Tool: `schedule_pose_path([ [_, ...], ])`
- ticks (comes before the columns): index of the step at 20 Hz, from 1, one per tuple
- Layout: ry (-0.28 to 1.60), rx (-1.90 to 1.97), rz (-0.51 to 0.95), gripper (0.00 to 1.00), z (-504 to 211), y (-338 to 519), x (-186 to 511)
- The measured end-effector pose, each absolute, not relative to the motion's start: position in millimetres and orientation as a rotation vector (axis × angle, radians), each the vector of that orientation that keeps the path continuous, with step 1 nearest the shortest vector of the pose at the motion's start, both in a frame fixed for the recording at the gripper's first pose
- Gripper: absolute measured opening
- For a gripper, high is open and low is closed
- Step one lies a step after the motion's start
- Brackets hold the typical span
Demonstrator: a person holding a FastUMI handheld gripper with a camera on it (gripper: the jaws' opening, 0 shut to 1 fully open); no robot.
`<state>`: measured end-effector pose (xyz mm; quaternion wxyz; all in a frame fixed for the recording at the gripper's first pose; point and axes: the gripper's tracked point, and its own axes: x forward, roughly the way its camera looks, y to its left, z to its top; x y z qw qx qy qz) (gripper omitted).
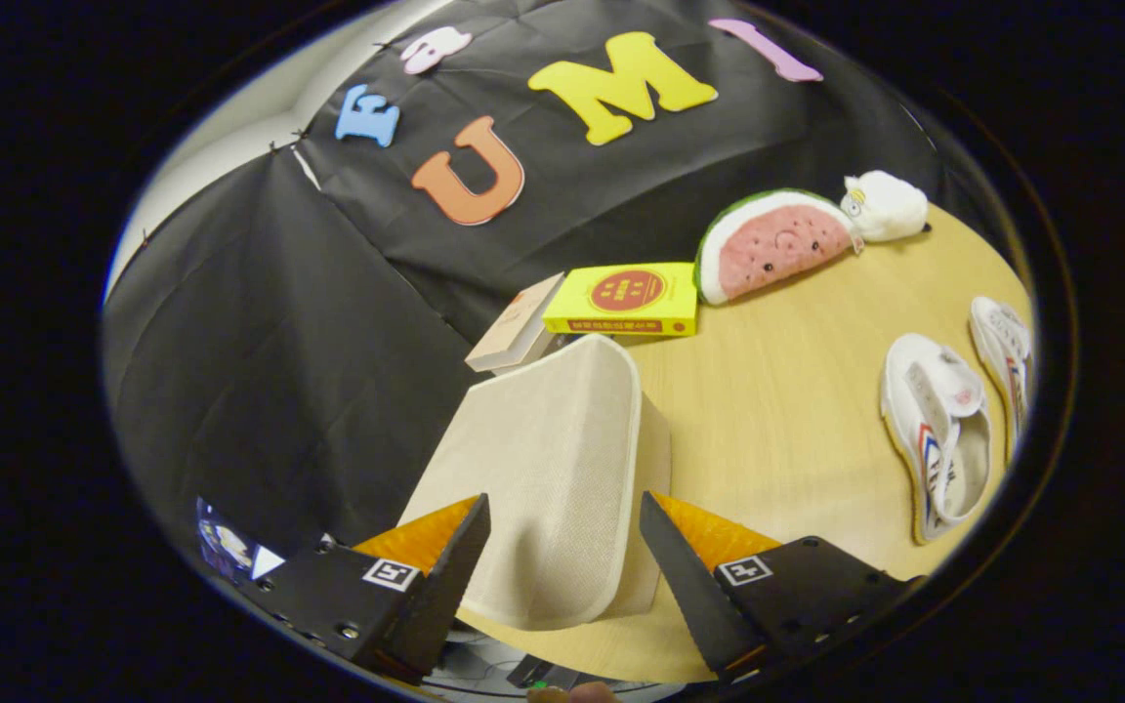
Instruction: Open the storage box then place both shoes into the box .Put the left shoe in first, then the right shoe, with the right side of both shoes facing outward in a uniform manner.
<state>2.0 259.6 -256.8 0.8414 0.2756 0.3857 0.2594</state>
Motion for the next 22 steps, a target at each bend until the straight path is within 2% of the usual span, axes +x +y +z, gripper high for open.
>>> schedule_pose_path([
  [6,1.036,0.933,0.573,0.95,-282,287,5],
  [8,1.042,0.938,0.577,0.96,-277,286,7],
  [13,1.079,0.963,0.555,0.78,-268,271,3],
  [15,1.094,0.985,0.541,0.65,-265,266,2],
  [19,1.057,0.989,0.524,0.15,-240,247,10],
  [21,1.047,0.917,0.559,0.00,-229,252,4],
  [22,1.043,0.885,0.578,0.00,-220,254,2],
])
